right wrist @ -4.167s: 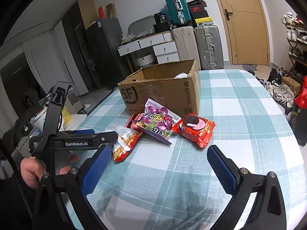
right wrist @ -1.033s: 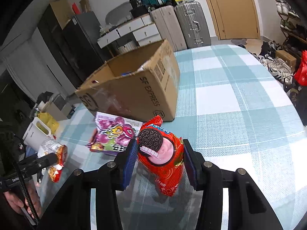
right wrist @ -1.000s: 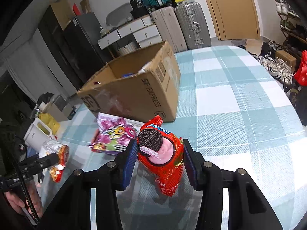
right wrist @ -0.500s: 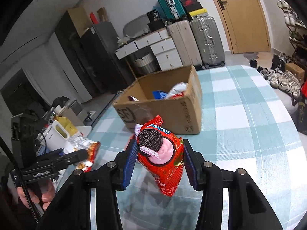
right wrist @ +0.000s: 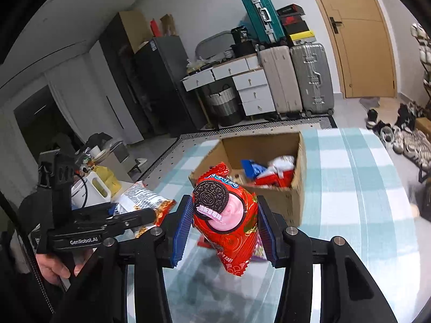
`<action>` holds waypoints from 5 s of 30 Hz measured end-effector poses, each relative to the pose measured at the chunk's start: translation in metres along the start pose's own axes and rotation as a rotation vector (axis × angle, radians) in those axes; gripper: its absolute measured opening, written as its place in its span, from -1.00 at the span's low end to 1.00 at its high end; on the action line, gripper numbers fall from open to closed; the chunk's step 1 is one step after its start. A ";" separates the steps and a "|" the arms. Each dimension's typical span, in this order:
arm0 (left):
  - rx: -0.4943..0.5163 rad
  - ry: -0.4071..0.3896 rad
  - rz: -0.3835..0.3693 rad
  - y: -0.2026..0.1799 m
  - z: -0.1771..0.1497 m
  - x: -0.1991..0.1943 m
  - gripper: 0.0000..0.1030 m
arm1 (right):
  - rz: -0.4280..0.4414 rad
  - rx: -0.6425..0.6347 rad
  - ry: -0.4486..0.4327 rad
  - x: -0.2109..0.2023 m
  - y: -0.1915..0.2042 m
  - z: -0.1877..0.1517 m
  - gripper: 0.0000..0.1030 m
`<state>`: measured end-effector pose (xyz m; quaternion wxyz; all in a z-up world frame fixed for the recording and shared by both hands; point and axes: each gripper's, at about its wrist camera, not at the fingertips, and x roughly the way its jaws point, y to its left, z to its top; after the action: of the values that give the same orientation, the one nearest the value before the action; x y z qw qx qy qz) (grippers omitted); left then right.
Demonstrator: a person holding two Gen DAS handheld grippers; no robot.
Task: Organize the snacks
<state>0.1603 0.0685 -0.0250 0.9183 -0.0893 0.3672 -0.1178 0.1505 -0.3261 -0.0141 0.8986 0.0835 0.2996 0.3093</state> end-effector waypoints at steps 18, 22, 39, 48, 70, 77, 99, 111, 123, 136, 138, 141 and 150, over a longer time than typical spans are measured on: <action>0.046 -0.002 0.014 -0.008 0.099 0.043 0.01 | 0.019 -0.032 -0.009 0.042 -0.009 0.074 -0.09; 0.067 0.007 0.021 -0.012 0.117 0.061 0.01 | 0.019 -0.027 0.002 0.058 -0.015 0.087 -0.09; 0.074 0.059 0.013 0.001 0.158 0.147 0.01 | -0.017 -0.025 0.062 0.124 -0.049 0.107 -0.09; 0.097 0.120 0.010 0.002 0.158 0.188 0.09 | -0.050 -0.040 0.092 0.153 -0.067 0.099 -0.05; 0.057 0.045 0.101 0.012 0.139 0.126 0.56 | -0.107 -0.075 -0.017 0.098 -0.055 0.088 0.77; 0.042 0.025 0.138 0.005 0.117 0.097 0.60 | -0.096 -0.060 -0.048 0.069 -0.038 0.078 0.87; -0.007 -0.030 0.188 -0.004 0.046 0.038 0.97 | -0.088 -0.053 -0.081 0.026 -0.001 0.024 0.92; -0.037 -0.020 0.196 0.000 0.011 0.040 0.97 | -0.096 -0.016 -0.058 0.024 -0.009 -0.004 0.94; -0.098 0.035 0.175 0.016 -0.025 0.066 0.97 | -0.099 -0.001 0.026 0.056 -0.019 -0.038 0.94; -0.162 0.077 0.169 0.035 -0.052 0.089 0.97 | -0.090 0.032 0.129 0.113 -0.039 -0.054 0.94; -0.167 0.083 0.168 0.038 -0.054 0.091 0.97 | -0.084 0.040 0.147 0.122 -0.043 -0.056 0.94; -0.169 0.088 0.166 0.041 -0.054 0.096 0.97 | -0.066 0.056 0.170 0.135 -0.048 -0.058 0.94; -0.180 0.105 0.152 0.048 -0.057 0.104 0.97 | -0.036 0.069 0.204 0.161 -0.053 -0.060 0.94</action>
<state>0.2011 0.0804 -0.1456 0.8923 -0.1369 0.4297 -0.0191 0.2429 -0.2728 -0.1590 0.8654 0.0772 0.4016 0.2896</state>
